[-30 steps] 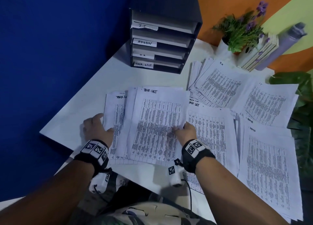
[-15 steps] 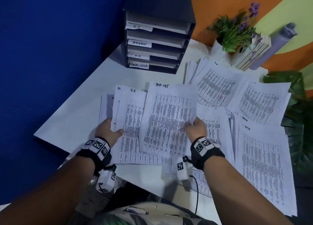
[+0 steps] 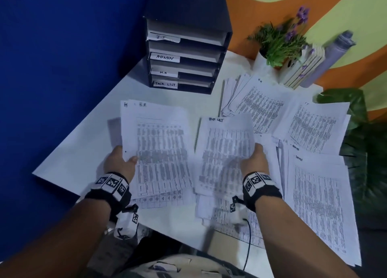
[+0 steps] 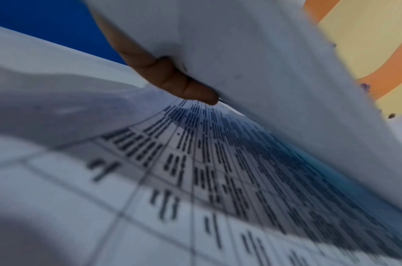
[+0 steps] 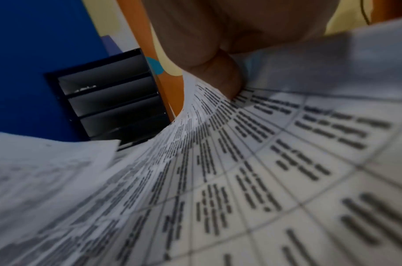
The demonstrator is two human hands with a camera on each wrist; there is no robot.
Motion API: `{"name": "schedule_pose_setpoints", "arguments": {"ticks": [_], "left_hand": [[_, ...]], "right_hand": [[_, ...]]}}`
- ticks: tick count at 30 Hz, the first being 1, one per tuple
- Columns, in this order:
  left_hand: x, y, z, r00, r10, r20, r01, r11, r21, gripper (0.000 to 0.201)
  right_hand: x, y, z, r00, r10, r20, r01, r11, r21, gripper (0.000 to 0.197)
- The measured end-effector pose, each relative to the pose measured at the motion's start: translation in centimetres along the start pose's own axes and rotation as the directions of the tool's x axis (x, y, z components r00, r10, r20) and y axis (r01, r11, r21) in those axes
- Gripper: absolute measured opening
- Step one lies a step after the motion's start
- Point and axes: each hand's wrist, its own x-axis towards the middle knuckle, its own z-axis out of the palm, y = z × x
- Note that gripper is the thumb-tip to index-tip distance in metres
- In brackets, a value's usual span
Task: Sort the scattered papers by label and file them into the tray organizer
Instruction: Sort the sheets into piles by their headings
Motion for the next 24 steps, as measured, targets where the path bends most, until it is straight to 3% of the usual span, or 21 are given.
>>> {"name": "schedule_pose_setpoints", "arguments": {"ticks": [5,7,8,10,11,13,15,18,20,22,24], "left_hand": [[0.4,1.1,-0.7,0.998,0.002,-0.067,-0.004,1.000,-0.029,0.020],[0.1,2.3,-0.5,0.997,0.026,-0.070,-0.031,0.997,-0.066,0.016],[-0.3,3.2,-0.3,0.997,0.044,-0.069,-0.050,0.995,-0.088,0.016],[-1.1,4.9,0.2,0.995,0.082,-0.060,-0.089,0.987,-0.137,0.020],[-1.4,5.7,0.5,0.994,0.096,-0.059,-0.104,0.982,-0.160,0.023],[-1.9,6.9,1.3,0.992,0.123,-0.039,-0.128,0.973,-0.193,0.026],[-2.0,7.5,2.2,0.993,0.120,0.009,-0.114,0.962,-0.250,0.026],[-2.4,7.7,3.8,0.977,0.177,0.119,-0.137,0.947,-0.289,0.030],[-2.3,6.8,4.7,0.960,0.200,0.197,-0.152,0.959,-0.238,0.046],[-1.4,5.2,5.2,0.956,0.207,0.209,-0.207,0.978,-0.021,0.059],[-0.3,3.4,5.2,0.965,0.197,0.172,-0.236,0.939,0.251,0.066]], "right_hand": [[0.3,-0.3,-1.9,0.994,-0.042,-0.099,-0.002,0.911,-0.412,0.095],[-0.3,-1.3,-1.7,0.975,-0.183,-0.124,0.117,0.903,-0.413,0.087],[-0.6,-1.7,-1.5,0.960,-0.265,-0.091,0.218,0.911,-0.351,0.072],[-1.4,-2.7,-1.0,0.938,-0.334,0.091,0.336,0.942,-0.003,0.034],[-2.3,-3.3,-0.8,0.907,-0.358,0.222,0.318,0.928,0.195,0.019],[-3.4,-3.7,-0.2,0.842,-0.386,0.376,0.181,0.860,0.477,0.010],[-4.2,-3.9,0.3,0.839,-0.375,0.395,0.141,0.850,0.507,0.010],[-3.7,-3.1,0.1,0.949,-0.231,0.216,0.106,0.875,0.472,0.035],[-2.2,-2.0,-0.8,0.995,-0.087,0.056,0.050,0.877,0.478,0.045],[-0.2,-0.7,-2.1,0.998,0.057,-0.040,-0.029,0.862,0.505,0.045],[1.9,0.6,-3.3,0.981,0.166,-0.097,-0.096,0.860,0.501,0.042]]}}
